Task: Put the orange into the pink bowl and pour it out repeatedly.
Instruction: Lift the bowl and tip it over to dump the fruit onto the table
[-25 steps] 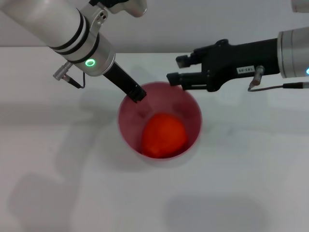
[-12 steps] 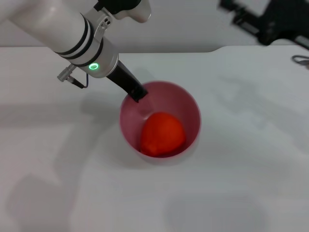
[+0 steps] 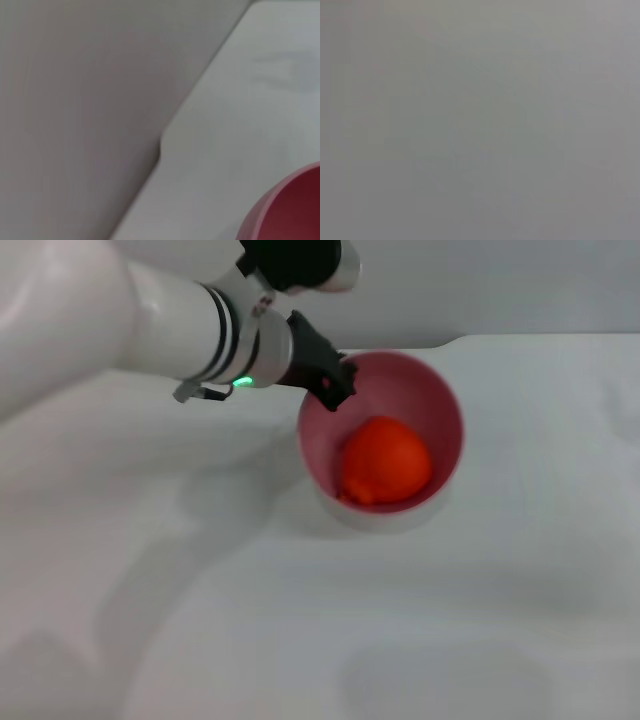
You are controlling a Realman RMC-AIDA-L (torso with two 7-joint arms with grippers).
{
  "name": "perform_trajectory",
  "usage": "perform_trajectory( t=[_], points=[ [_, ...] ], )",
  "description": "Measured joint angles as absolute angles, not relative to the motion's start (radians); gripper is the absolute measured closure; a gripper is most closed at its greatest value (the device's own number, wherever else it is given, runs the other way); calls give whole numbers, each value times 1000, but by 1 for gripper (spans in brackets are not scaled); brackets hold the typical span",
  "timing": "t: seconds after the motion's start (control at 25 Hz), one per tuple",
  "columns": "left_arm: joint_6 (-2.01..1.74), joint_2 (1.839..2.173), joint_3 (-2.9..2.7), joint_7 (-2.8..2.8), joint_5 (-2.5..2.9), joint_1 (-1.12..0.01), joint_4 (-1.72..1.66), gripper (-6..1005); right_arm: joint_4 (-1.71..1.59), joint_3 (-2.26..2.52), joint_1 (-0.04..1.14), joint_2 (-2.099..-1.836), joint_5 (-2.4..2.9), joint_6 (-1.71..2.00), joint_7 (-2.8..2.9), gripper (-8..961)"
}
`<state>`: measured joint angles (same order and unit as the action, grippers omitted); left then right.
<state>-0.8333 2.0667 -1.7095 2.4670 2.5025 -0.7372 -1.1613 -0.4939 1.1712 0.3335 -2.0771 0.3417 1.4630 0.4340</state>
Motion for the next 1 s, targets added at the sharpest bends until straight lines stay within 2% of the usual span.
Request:
perform_trajectory(
  t=[0.52, 0.64, 0.72, 0.84, 1.0],
  points=[
    [-212, 2066, -2017, 2355, 2610, -494, -1235, 955, -397, 1166, 335, -2074, 68, 1467, 416, 454],
    [49, 2068, -2116, 2255, 2631, -422, -1219, 955, -397, 1161, 338, -2075, 66, 1467, 419, 454],
    [49, 2068, -2116, 2255, 2631, -422, -1219, 955, -397, 1162, 339, -2076, 65, 1468, 420, 454],
    [362, 2070, -2212, 2152, 2625, -388, -1144, 955, -399, 1168, 340, -2076, 65, 1468, 426, 455],
    [531, 2072, -2254, 2132, 2623, -390, -1081, 955, -402, 1169, 343, -2078, 64, 1468, 452, 455]
  ],
)
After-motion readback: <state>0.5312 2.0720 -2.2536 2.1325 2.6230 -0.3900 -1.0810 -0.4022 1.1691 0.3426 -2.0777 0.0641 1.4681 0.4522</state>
